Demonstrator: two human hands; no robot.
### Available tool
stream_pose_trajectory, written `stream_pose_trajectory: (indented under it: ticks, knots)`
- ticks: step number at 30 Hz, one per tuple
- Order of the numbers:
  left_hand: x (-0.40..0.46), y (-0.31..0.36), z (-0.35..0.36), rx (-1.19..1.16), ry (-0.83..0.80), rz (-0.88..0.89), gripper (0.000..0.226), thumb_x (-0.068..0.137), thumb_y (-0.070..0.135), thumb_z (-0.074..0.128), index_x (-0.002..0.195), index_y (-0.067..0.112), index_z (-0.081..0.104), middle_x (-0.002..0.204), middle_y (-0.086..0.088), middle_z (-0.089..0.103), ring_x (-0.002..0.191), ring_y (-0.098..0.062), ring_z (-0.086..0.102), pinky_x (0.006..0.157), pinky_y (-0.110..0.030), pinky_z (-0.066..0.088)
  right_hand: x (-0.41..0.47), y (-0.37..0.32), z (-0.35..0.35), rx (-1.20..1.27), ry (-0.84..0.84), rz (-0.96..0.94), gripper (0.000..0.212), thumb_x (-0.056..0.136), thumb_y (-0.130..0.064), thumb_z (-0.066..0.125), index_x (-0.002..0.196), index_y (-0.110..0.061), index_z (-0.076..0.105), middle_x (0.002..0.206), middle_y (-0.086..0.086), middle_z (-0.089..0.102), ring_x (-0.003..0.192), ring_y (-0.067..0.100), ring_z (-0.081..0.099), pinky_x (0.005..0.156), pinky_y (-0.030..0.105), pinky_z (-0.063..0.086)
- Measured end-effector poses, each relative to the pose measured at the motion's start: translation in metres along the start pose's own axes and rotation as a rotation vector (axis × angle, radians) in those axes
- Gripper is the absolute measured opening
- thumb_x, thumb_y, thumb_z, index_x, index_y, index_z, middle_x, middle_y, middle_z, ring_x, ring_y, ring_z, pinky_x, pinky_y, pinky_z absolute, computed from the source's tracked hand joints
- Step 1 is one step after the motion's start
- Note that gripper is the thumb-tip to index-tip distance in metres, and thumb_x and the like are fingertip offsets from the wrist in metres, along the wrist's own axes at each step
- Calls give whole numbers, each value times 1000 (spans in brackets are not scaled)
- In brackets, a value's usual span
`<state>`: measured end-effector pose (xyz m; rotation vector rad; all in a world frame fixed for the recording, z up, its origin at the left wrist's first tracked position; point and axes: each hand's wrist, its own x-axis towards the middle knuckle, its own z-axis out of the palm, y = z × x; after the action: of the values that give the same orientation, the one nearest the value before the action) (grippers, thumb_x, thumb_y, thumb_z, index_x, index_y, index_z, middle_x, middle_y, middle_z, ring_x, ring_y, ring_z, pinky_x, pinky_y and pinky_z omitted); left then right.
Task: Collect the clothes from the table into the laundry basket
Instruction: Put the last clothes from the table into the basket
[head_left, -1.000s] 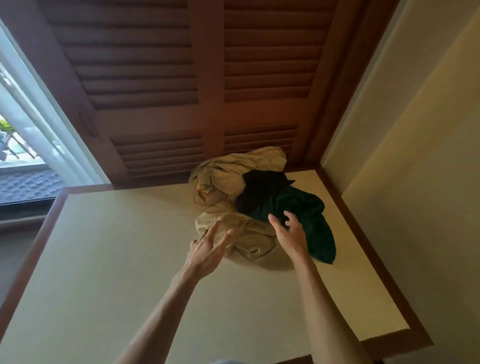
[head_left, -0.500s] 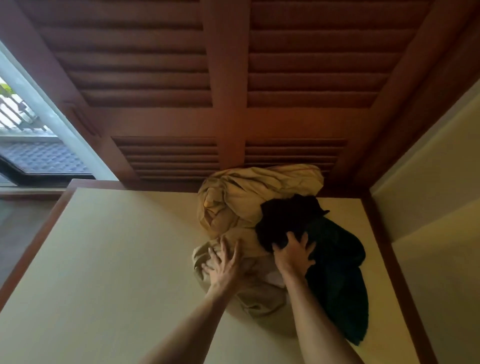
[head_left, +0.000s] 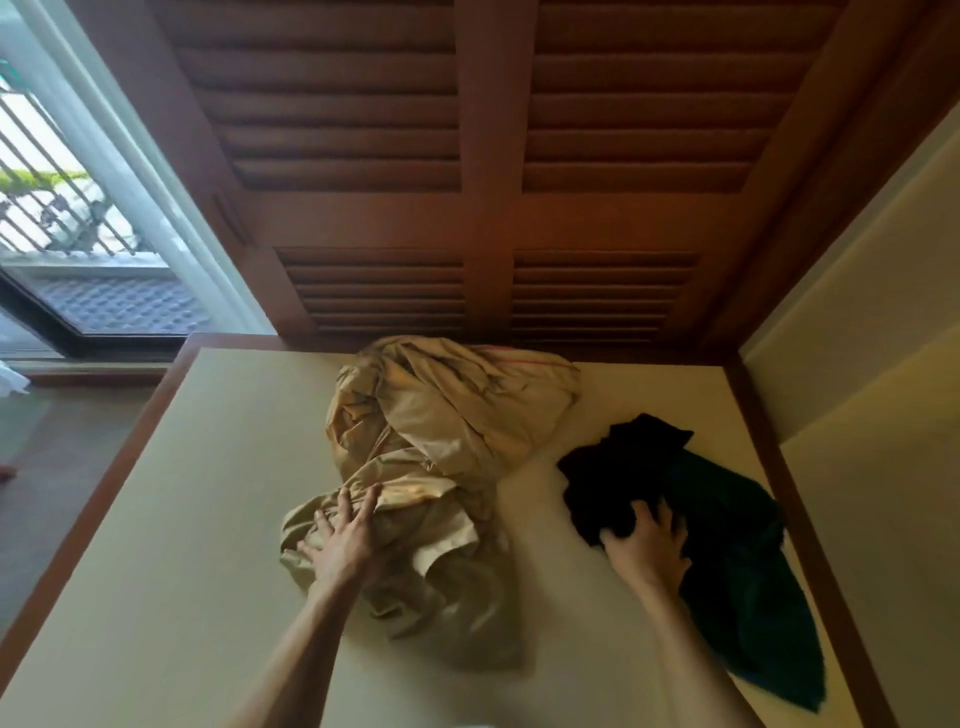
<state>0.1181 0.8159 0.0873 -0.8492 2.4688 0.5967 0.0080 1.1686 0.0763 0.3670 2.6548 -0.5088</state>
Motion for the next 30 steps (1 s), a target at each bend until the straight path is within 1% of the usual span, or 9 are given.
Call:
stream_pose_trajectory:
  ticks: [3, 7, 11, 15, 20, 22, 26, 28, 30]
  knots:
    - [-2, -7, 3, -27, -23, 11, 91, 91, 35, 67, 157, 50, 5, 169, -6, -15, 152, -47, -10, 115, -75, 1, -15, -32, -1, -87, -234, 33, 83, 82, -61, 67, 152, -34, 30, 166, 5, 2, 150, 44, 2, 114, 66, 24]
    - [-8, -5, 10, -78, -7, 59, 91, 93, 47, 63, 158, 47, -2, 167, -9, -24, 151, -47, -18, 115, -74, -1, 7, -74, -27, -172, -381, 45, 114, 64, -84, 61, 156, -25, 28, 161, 9, 31, 142, 40, 35, 113, 64, 29]
    - [-18, 10, 20, -95, -57, 98, 100, 79, 83, 52, 159, 46, 4, 168, -7, -19, 150, -50, -16, 115, -73, 2, 23, -138, -54, -30, -144, -78, 100, 77, -80, 57, 154, -23, 28, 158, 10, 33, 144, 38, 32, 113, 61, 25]
    - [-1, 7, 18, 10, -93, 142, 98, 76, 89, 43, 157, 51, 2, 167, -7, -23, 148, -51, -22, 113, -74, -2, 43, -197, -58, 109, 56, -316, 83, 82, -69, 63, 147, -27, 35, 155, 9, 32, 140, 37, 31, 110, 58, 29]
    - [25, -2, 6, 5, -151, 156, 72, 87, 84, 30, 152, 62, 6, 166, 2, -24, 149, -45, -24, 116, -72, -5, 95, -250, -63, -1, 283, -502, 62, 89, -62, 56, 133, -18, 52, 143, 13, 46, 134, 35, 38, 107, 52, 31]
    - [29, -4, 5, 18, -168, 154, 69, 88, 84, 25, 150, 65, 3, 166, 4, -26, 149, -43, -27, 116, -71, -7, 105, -277, -59, 7, 184, -499, 71, 88, -68, 53, 143, -24, 46, 149, 12, 43, 138, 35, 37, 109, 52, 31]
    - [34, 4, -1, -59, -206, 135, 70, 86, 86, 21, 151, 63, 8, 165, 6, -26, 149, -41, -28, 115, -72, -9, 98, -313, -30, 44, -337, -431, 89, 85, -71, 58, 157, -26, 30, 163, 3, 28, 149, 29, 28, 118, 41, 23]
    - [39, 12, -11, -186, -232, 104, 72, 86, 86, 20, 153, 60, 13, 166, 5, -22, 150, -41, -25, 115, -71, -9, 82, -311, -5, 56, -382, -465, 82, 81, -56, 75, 148, -20, 47, 150, 5, 47, 139, 28, 44, 111, 35, 35]
    - [44, 23, -18, -323, -226, 92, 79, 84, 89, 16, 155, 54, 14, 169, 1, -14, 151, -42, -21, 119, -69, -7, 62, -302, 19, 171, -332, -531, 59, 78, -38, 83, 128, -13, 67, 128, 10, 67, 119, 28, 62, 90, 25, 46]
